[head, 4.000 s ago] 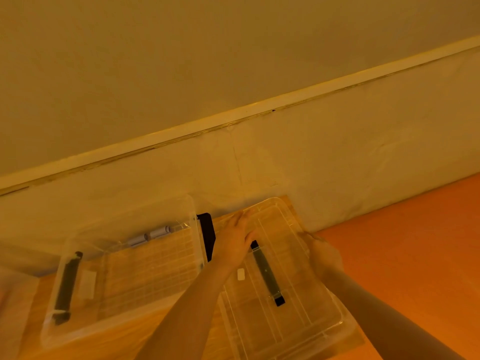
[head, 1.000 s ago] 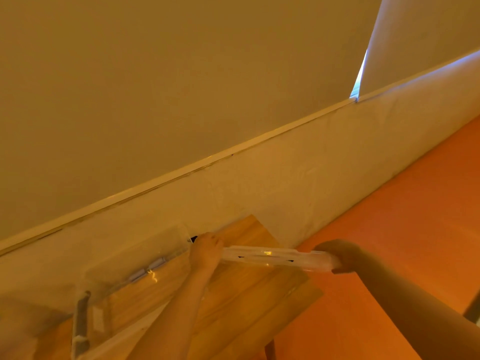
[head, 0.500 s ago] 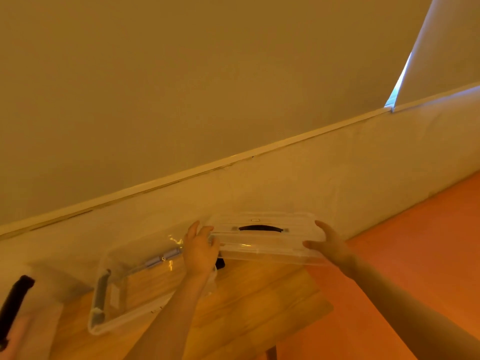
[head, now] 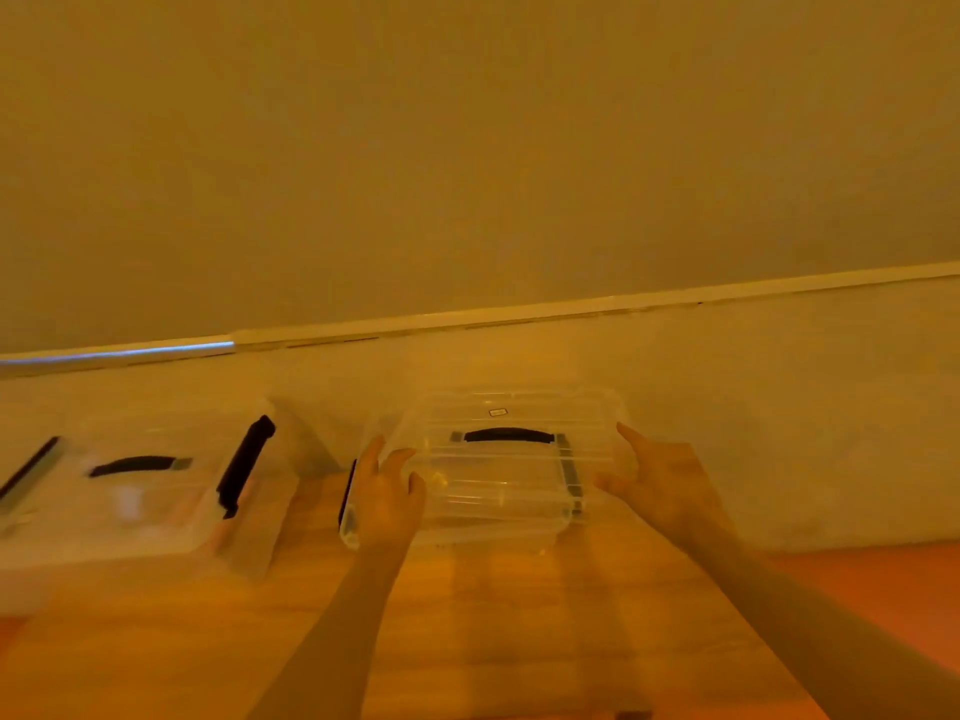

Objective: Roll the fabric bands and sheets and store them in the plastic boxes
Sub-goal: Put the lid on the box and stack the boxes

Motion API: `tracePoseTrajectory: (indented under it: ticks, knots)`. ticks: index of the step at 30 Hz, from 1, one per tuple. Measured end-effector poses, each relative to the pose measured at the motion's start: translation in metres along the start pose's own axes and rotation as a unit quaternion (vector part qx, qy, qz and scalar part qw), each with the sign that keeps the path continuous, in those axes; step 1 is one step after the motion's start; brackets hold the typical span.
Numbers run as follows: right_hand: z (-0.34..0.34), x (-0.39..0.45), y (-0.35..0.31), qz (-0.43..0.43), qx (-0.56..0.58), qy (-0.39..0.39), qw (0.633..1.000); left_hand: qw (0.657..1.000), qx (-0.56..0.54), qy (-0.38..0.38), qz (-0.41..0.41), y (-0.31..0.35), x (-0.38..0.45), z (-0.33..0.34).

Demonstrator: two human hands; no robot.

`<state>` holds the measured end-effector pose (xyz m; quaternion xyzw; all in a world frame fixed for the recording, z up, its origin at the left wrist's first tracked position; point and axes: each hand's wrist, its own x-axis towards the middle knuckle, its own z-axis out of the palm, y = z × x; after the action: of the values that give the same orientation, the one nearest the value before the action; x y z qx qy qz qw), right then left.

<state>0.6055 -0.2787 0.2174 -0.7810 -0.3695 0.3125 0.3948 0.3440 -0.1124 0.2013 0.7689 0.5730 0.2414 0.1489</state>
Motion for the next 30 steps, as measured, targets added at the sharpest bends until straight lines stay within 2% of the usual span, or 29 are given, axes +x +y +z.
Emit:
tracePoseTrajectory:
  ticks: [2,6,11,22,25,28,30]
  knots:
    - [0.025,0.009,-0.010,-0.010,0.033,-0.032,0.999,1.000,0.004,0.015,-0.012,-0.021,0.005,-0.010]
    - [0.071,0.028,-0.019,-0.040,-0.016,-0.044,0.998,0.998,-0.034,0.019,-0.043,-0.067,0.019,-0.014]
    - [0.116,0.048,-0.026,-0.048,-0.023,-0.036,0.998,0.999,-0.018,0.016,-0.027,-0.114,0.032,-0.003]
    - [0.140,0.069,-0.002,-0.042,-0.055,-0.024,0.997,0.996,-0.057,-0.049,-0.042,-0.132,0.030,0.015]
    - [0.141,0.074,0.006,-0.026,-0.069,-0.025,0.997,0.993,-0.055,-0.101,-0.037,-0.135,0.028,0.018]
    - [0.141,0.076,0.011,-0.018,-0.083,-0.020,0.996,0.996,-0.042,-0.073,-0.015,-0.138,0.026,0.027]
    - [0.141,0.077,0.013,-0.023,-0.098,-0.017,0.995,0.996,-0.001,-0.083,-0.022,-0.138,0.025,0.032]
